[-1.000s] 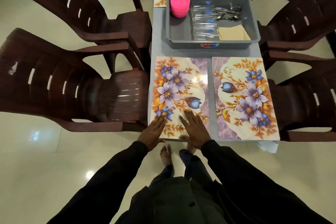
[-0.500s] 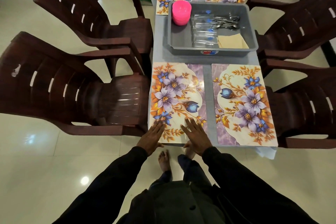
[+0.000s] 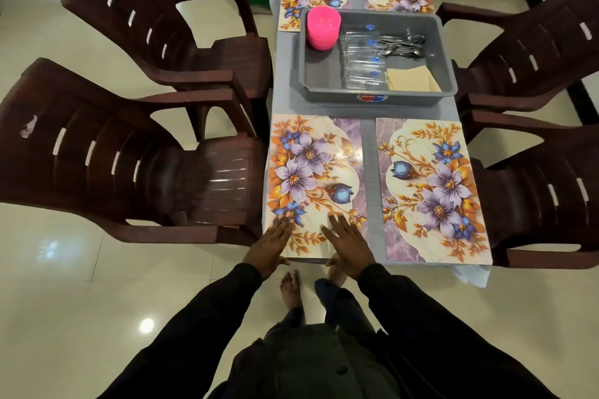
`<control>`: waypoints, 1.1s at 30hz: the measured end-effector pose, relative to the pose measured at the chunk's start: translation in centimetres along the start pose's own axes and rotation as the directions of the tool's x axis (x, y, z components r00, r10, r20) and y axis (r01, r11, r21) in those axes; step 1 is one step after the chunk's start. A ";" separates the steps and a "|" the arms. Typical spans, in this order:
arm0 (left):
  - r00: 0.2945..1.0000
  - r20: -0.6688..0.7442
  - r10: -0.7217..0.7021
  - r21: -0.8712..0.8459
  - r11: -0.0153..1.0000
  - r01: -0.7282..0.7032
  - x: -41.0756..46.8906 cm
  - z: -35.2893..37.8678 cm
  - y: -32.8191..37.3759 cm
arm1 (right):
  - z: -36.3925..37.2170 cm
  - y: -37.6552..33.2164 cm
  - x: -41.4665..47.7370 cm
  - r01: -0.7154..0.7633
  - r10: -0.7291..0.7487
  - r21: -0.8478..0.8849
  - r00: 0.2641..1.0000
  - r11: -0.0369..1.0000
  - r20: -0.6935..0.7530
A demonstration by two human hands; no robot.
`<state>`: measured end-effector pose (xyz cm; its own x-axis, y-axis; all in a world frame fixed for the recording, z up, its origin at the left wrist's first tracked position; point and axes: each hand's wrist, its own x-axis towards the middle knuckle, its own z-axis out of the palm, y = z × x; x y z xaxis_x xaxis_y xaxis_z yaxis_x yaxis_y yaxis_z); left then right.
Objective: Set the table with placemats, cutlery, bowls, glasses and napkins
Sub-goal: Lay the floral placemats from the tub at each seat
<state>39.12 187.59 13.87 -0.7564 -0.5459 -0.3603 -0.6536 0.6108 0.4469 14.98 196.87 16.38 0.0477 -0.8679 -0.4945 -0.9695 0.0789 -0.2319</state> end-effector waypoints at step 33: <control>1.000 0.011 -0.018 0.020 1.000 0.018 -0.1 -0.2 0.1 | -0.2 -0.2 -0.7 0.003 -0.003 -0.019 1.000 1.000 0.005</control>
<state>39.15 187.56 14.07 -0.7448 -0.5506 -0.3770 -0.6672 0.6122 0.4243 15.11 197.39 16.97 0.0517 -0.8654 -0.4984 -0.9737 0.0672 -0.2176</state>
